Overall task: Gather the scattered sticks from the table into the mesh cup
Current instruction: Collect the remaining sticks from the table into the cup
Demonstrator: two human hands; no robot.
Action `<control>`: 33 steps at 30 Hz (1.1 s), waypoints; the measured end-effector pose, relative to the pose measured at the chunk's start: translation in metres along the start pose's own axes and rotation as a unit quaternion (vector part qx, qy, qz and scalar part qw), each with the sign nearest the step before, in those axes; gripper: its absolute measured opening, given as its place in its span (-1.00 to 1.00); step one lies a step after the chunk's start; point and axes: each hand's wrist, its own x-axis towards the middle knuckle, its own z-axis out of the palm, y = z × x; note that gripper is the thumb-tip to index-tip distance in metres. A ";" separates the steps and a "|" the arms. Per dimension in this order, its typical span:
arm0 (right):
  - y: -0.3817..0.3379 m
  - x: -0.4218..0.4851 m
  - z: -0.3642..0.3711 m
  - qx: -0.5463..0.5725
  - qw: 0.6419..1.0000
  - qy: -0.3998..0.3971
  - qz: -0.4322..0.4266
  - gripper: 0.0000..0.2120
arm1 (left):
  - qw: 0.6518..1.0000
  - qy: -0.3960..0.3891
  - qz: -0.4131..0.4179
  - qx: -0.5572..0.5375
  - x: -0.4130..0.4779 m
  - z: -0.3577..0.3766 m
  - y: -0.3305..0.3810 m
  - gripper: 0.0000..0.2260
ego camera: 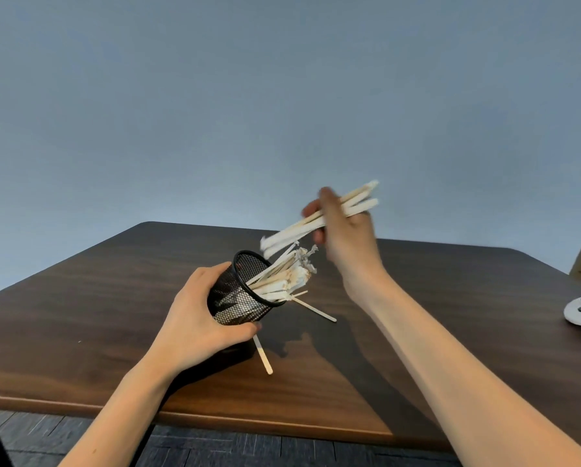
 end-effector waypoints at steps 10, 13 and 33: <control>0.017 -0.003 -0.005 -0.133 0.991 0.023 0.009 -0.58 | 0.999 0.028 -0.026 -0.025 0.005 -0.018 -0.009 -0.31; 0.053 -0.013 -0.016 -0.310 0.950 -0.008 0.024 -0.65 | 0.999 0.030 -0.038 -0.018 0.007 -0.032 -0.021 -0.16; 0.067 -0.033 0.007 -0.632 0.752 -0.172 0.074 -0.92 | 0.999 0.029 -0.036 -0.025 0.001 -0.044 -0.045 -0.15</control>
